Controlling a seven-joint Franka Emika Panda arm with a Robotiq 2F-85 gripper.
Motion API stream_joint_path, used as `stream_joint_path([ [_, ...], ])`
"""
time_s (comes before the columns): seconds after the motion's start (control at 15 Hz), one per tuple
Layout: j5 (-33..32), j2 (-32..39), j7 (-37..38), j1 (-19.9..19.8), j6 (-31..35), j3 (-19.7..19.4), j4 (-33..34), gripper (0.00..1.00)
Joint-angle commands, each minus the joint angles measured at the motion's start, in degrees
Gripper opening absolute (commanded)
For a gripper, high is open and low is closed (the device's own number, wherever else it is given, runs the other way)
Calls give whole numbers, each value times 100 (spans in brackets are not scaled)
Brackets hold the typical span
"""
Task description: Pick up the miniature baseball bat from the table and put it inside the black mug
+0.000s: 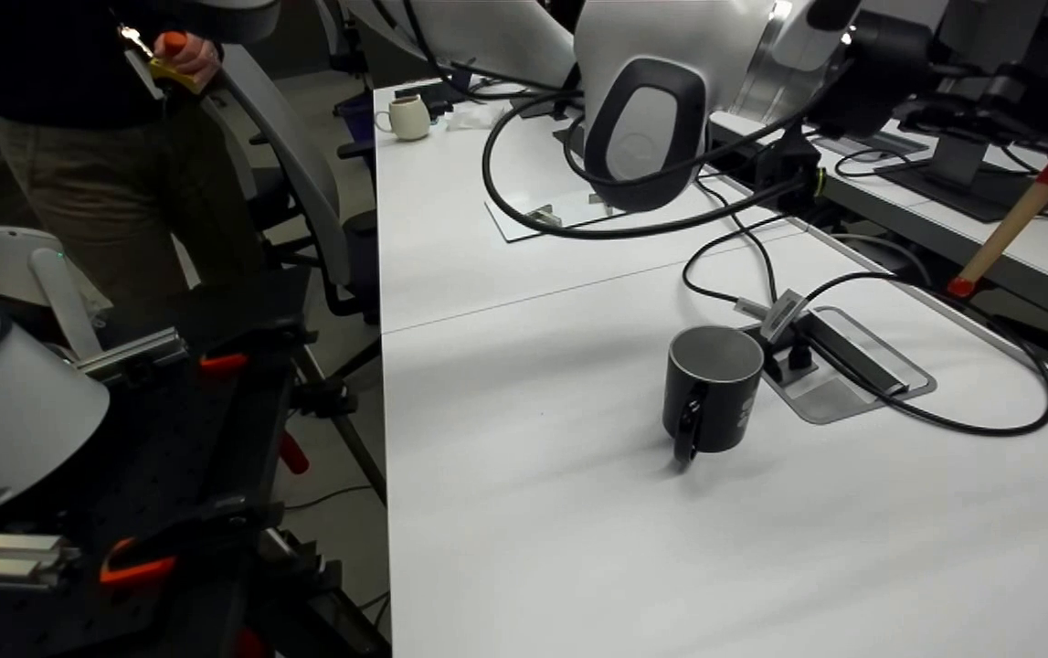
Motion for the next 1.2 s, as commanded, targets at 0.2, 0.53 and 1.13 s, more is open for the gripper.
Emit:
stream_joint_path([
  [0.2,336,-36,-109,771,0,-530,-1042,7],
  [0.53,245,-57,-43,717,-2,-481,-894,30],
  [1.13,640,-57,-71,887,-166,-264,-1104,7],
])
